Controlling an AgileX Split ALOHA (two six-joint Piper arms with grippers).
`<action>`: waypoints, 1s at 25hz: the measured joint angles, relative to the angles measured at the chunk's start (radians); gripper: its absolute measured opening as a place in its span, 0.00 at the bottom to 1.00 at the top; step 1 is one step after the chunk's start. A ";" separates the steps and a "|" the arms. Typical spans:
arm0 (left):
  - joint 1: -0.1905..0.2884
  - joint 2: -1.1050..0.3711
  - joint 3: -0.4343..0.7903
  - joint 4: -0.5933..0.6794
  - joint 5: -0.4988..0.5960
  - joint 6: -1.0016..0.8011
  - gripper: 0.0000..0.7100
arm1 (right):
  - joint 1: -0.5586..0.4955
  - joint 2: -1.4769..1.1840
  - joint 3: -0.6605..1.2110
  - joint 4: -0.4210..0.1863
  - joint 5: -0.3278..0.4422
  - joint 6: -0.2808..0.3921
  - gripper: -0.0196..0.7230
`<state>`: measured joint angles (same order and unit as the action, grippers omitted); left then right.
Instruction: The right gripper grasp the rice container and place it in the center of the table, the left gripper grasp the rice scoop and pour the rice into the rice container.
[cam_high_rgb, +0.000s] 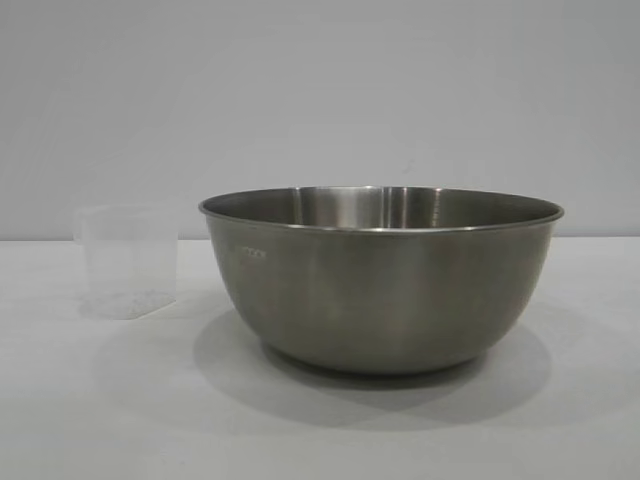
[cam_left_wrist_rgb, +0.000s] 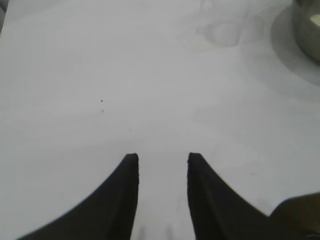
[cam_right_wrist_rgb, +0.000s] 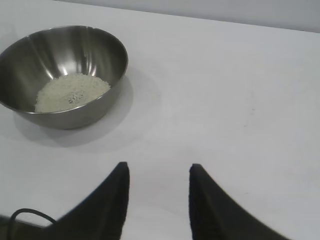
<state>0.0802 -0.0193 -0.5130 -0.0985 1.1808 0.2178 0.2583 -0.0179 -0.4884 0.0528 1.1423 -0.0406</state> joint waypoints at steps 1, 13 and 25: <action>0.000 0.000 0.010 -0.004 -0.023 -0.002 0.29 | 0.000 0.000 0.000 0.000 0.000 0.000 0.36; 0.000 0.000 0.020 -0.007 -0.041 -0.010 0.29 | 0.000 0.000 0.000 0.000 0.000 0.000 0.36; 0.000 0.000 0.020 -0.007 -0.044 -0.010 0.29 | -0.040 0.000 0.000 0.000 0.000 0.000 0.36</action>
<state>0.0802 -0.0193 -0.4926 -0.1052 1.1366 0.2075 0.2179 -0.0179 -0.4884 0.0528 1.1423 -0.0406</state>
